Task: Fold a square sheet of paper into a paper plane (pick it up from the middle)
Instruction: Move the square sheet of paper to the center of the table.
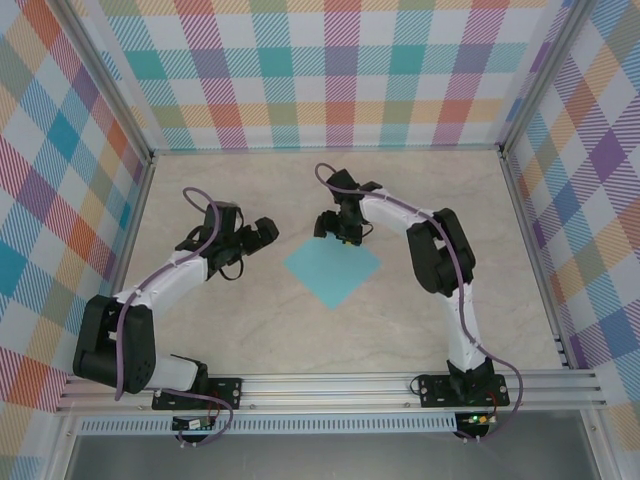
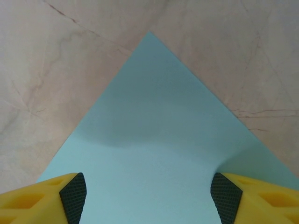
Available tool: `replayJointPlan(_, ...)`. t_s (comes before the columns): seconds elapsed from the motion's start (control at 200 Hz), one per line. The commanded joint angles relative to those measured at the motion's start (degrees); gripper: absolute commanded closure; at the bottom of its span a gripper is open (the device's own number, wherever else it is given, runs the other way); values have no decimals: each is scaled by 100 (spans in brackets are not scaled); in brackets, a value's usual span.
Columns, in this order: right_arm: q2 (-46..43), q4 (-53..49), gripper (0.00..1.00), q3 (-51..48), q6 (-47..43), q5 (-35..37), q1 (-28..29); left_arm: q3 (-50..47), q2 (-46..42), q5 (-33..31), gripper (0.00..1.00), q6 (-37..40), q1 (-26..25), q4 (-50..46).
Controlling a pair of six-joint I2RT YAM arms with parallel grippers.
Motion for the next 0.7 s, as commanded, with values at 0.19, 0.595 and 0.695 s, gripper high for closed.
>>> replayJointPlan(0.19,-1358,-502,21,-2658,918,1030,-153,137,446,93,0,-390,-394,109)
replayJointPlan(0.595,-2710,-930,0,-2737,-1243,533,-9,77,726,268,0,-1017,-618,265)
replayJointPlan(0.695,-2682,-1186,0,-2722,-1821,510,178,22,635,193,0,-1018,-637,217)
